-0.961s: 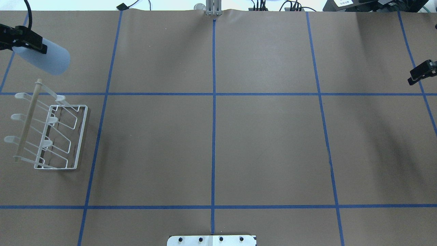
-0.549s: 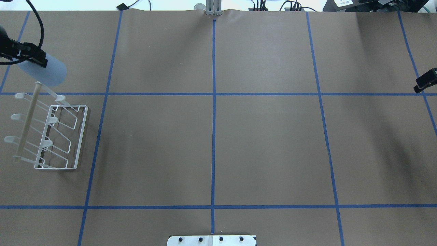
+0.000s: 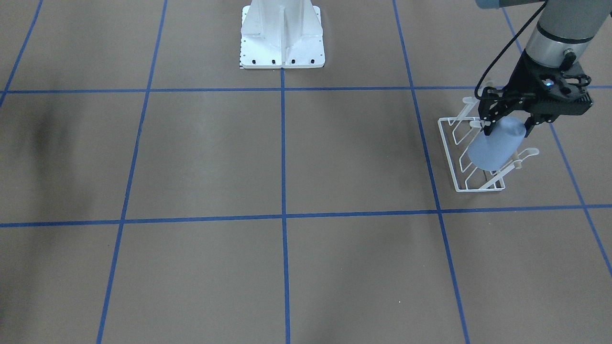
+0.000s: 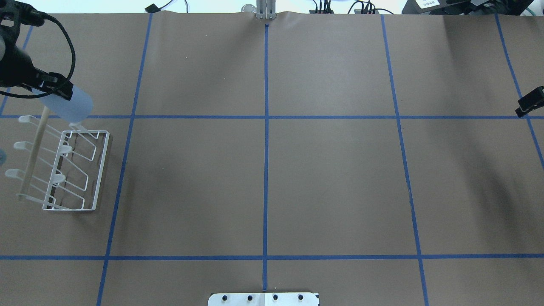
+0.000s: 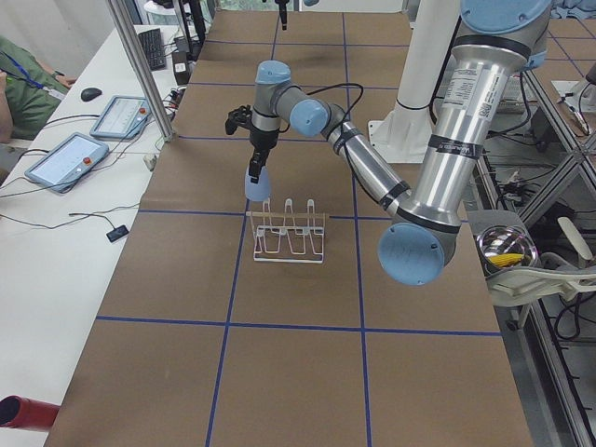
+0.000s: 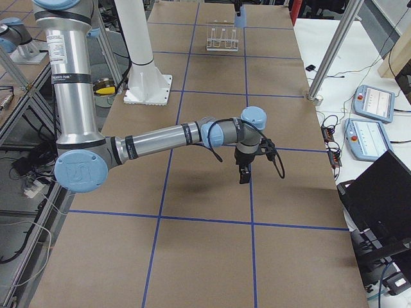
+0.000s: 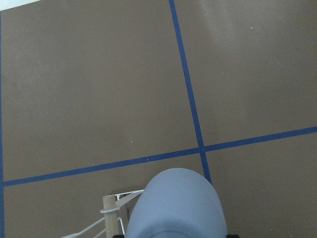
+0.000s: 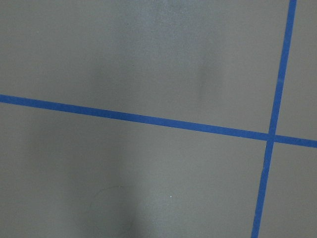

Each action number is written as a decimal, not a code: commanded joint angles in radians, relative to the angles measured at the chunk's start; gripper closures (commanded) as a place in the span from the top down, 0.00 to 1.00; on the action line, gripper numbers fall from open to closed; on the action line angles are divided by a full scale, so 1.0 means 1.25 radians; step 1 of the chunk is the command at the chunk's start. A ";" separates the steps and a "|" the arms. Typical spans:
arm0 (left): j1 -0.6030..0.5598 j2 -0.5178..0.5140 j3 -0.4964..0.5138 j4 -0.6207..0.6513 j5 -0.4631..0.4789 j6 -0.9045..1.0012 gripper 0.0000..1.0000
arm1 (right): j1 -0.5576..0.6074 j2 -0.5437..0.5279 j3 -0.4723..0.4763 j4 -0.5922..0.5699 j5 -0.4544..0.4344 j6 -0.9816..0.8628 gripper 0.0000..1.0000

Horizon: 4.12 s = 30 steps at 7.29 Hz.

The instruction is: Hang cup on cup holder

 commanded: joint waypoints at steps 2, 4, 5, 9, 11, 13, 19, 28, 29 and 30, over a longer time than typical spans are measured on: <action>0.011 0.004 0.013 -0.001 0.002 0.002 0.00 | 0.000 0.001 -0.004 0.000 0.000 0.000 1.00; 0.022 0.006 0.021 -0.001 0.014 0.002 0.00 | 0.000 0.001 -0.004 0.001 0.000 0.000 1.00; 0.028 0.005 0.034 -0.002 0.019 0.002 0.00 | 0.000 0.000 -0.002 0.001 0.000 0.000 1.00; 0.044 0.004 0.074 -0.007 0.016 0.002 0.00 | -0.001 -0.001 0.000 0.002 0.000 0.000 1.00; 0.053 0.005 0.078 -0.002 0.012 0.007 0.16 | -0.001 -0.004 -0.002 0.001 0.000 0.001 1.00; 0.054 0.017 0.079 -0.007 0.018 0.008 0.98 | -0.001 -0.005 -0.016 0.007 0.000 0.005 1.00; -0.053 0.049 0.051 -0.003 0.004 0.154 0.98 | 0.000 -0.023 -0.018 0.011 -0.049 0.006 1.00; -0.404 0.161 0.375 -0.113 -0.215 0.548 0.98 | 0.223 -0.124 -0.029 0.006 0.085 -0.125 1.00; -0.401 0.160 0.387 -0.113 -0.213 0.554 0.98 | 0.235 -0.129 -0.026 0.002 0.086 -0.125 1.00; -0.402 0.166 0.396 -0.113 -0.213 0.555 0.98 | 0.240 -0.134 -0.026 0.001 0.087 -0.125 1.00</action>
